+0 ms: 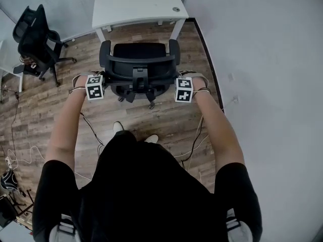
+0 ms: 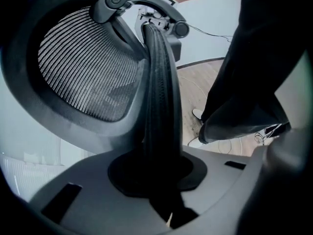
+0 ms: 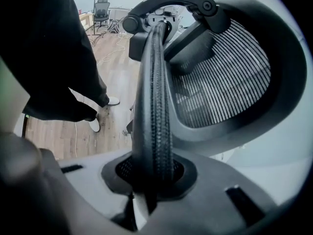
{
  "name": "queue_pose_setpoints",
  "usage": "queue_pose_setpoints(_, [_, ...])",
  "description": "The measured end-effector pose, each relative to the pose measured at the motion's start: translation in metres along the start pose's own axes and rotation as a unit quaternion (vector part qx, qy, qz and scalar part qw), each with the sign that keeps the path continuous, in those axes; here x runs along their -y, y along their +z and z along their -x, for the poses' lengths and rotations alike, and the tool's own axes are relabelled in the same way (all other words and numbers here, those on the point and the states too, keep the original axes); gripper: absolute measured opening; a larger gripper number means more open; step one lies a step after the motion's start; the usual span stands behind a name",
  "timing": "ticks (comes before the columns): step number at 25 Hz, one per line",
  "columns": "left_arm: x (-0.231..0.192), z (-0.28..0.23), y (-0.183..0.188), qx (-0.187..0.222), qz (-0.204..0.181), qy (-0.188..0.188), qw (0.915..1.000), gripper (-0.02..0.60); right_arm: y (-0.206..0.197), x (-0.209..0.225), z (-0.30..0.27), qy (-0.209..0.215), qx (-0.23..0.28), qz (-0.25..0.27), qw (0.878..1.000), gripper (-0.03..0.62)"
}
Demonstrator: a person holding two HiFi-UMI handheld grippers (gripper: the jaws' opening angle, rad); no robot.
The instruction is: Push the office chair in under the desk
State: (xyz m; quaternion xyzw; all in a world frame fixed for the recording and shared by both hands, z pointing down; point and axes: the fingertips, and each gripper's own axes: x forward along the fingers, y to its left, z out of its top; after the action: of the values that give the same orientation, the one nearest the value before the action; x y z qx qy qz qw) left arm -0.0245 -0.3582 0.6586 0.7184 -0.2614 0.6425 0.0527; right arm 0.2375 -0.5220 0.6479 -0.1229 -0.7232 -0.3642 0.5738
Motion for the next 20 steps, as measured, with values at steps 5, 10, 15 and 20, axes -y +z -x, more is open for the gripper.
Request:
queue_pose_setpoints(5, [-0.002, -0.002, 0.010, 0.002, 0.018, 0.004, 0.9998, 0.064, -0.010, 0.012, -0.002, -0.004, 0.004, 0.018, 1.000, 0.055])
queue_pose_setpoints(10, [0.006, 0.004, 0.003, 0.004, 0.022, 0.007, 0.9997, 0.066, 0.000, 0.009, 0.003, -0.009, 0.002, 0.024, 1.000, 0.054])
queue_pose_setpoints(15, [-0.026, -0.011, 0.024, -0.001, 0.035, 0.008, 0.9993, 0.064, -0.034, 0.042, -0.014, -0.012, 0.003, 0.035, 0.999, 0.052])
queue_pose_setpoints(20, [-0.063, -0.026, 0.039, -0.006, 0.051, 0.006, 0.9987, 0.066, -0.063, 0.082, -0.032, -0.008, 0.003, 0.047, 0.999, 0.052])
